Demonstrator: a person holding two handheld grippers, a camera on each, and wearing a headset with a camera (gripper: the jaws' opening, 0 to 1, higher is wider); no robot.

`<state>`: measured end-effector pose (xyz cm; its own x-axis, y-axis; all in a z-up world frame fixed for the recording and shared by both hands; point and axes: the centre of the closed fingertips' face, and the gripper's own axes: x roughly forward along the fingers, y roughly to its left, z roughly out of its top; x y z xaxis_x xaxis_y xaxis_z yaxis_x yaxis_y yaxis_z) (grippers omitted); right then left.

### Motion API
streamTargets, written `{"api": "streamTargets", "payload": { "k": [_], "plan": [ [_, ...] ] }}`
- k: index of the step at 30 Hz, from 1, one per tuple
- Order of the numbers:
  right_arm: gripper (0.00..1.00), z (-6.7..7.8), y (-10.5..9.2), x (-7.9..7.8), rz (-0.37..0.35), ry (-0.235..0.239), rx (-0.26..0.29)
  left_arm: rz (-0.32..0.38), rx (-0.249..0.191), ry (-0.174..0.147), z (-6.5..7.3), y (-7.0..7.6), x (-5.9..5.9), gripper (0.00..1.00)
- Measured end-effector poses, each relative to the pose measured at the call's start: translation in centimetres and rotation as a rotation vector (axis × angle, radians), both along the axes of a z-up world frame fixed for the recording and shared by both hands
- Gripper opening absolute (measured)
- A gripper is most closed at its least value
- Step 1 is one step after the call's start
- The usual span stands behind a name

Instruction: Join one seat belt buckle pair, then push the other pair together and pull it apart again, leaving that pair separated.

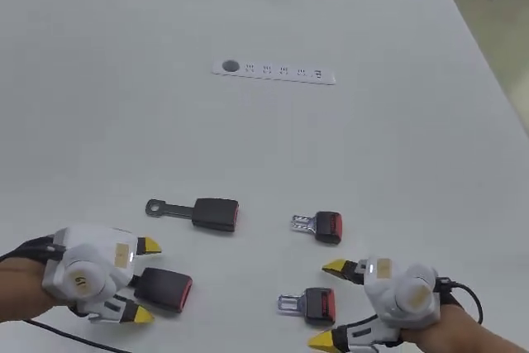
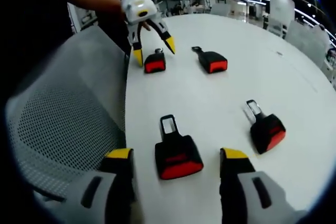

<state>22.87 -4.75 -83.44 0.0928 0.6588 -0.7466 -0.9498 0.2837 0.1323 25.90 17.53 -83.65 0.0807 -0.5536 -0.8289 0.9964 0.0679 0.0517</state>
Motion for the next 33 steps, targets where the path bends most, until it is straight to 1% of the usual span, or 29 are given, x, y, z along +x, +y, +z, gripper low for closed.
{"api": "streamTargets", "payload": {
  "k": [2, 4, 5, 6, 7, 10, 12, 14, 15, 16, 18, 22, 23, 25, 27, 29, 33],
  "plan": [
    [0.66, -0.13, 0.04, -0.05, 0.009, 0.001, -0.006, -0.003, 0.003, 0.003, -0.23, 0.01, 0.0, 0.55],
    [0.63, -0.48, -0.02, -0.15, 0.024, 0.003, -0.023, -0.01, 0.016, 0.003, -0.48, 0.15, 0.01, 0.51],
    [0.61, -0.75, -0.1, -0.38, 0.038, 0.007, -0.039, -0.008, 0.01, 0.014, -0.43, 0.11, -0.13, 0.5],
    [0.6, -0.64, 0.27, -0.28, 0.04, -0.008, -0.02, 0.002, 0.005, 0.015, -0.43, 0.12, -0.04, 0.49],
    [0.59, -0.71, 0.11, -0.46, 0.055, -0.006, -0.033, 0.003, 0.002, 0.021, -0.43, 0.13, -0.12, 0.49],
    [0.54, -0.71, 0.01, -0.15, 0.058, -0.017, -0.04, 0.004, -0.003, 0.022, -0.41, 0.11, -0.19, 0.48],
    [0.5, -0.65, -0.01, -0.23, 0.061, -0.009, -0.035, 0.004, -0.008, 0.033, -0.43, 0.1, -0.4, 0.45],
    [0.44, -0.84, -0.26, -0.38, 0.081, -0.009, -0.042, 0.0, -0.011, 0.052, -0.47, 0.1, -0.73, 0.42],
    [0.42, -0.94, -0.43, -0.17, 0.087, -0.023, -0.049, 0.003, -0.011, 0.049, -0.46, 0.11, -0.64, 0.42],
    [0.4, -0.94, -0.4, -0.14, 0.091, -0.026, -0.048, 0.008, -0.009, 0.052, -0.48, 0.14, -0.65, 0.42],
    [0.37, -0.9, -0.49, -0.09, 0.091, -0.031, -0.052, 0.003, -0.01, 0.047, -0.47, 0.1, -0.62, 0.41],
    [0.36, -0.84, -0.49, -0.06, 0.093, -0.033, -0.046, 0.031, -0.015, 0.045, -0.46, 0.08, -0.35, 0.38],
    [0.36, -0.81, -0.51, -0.04, 0.089, -0.031, -0.042, 0.038, -0.012, 0.052, -0.49, 0.12, -0.38, 0.38],
    [0.36, -0.8, -0.53, -0.04, 0.087, -0.032, -0.037, 0.045, -0.009, 0.049, -0.53, 0.15, -0.31, 0.38],
    [0.35, -0.82, -0.54, 0.05, 0.079, -0.029, -0.03, 0.08, -0.011, 0.06, -0.57, 0.2, -0.23, 0.37],
    [0.35, -0.85, -0.56, 0.11, 0.083, -0.03, -0.033, 0.08, -0.012, 0.055, -0.56, 0.19, -0.21, 0.37],
    [0.35, -0.78, -0.54, 0.1, 0.095, -0.022, -0.041, 0.089, -0.006, 0.058, -0.57, 0.2, -0.16, 0.37]
  ]
}}
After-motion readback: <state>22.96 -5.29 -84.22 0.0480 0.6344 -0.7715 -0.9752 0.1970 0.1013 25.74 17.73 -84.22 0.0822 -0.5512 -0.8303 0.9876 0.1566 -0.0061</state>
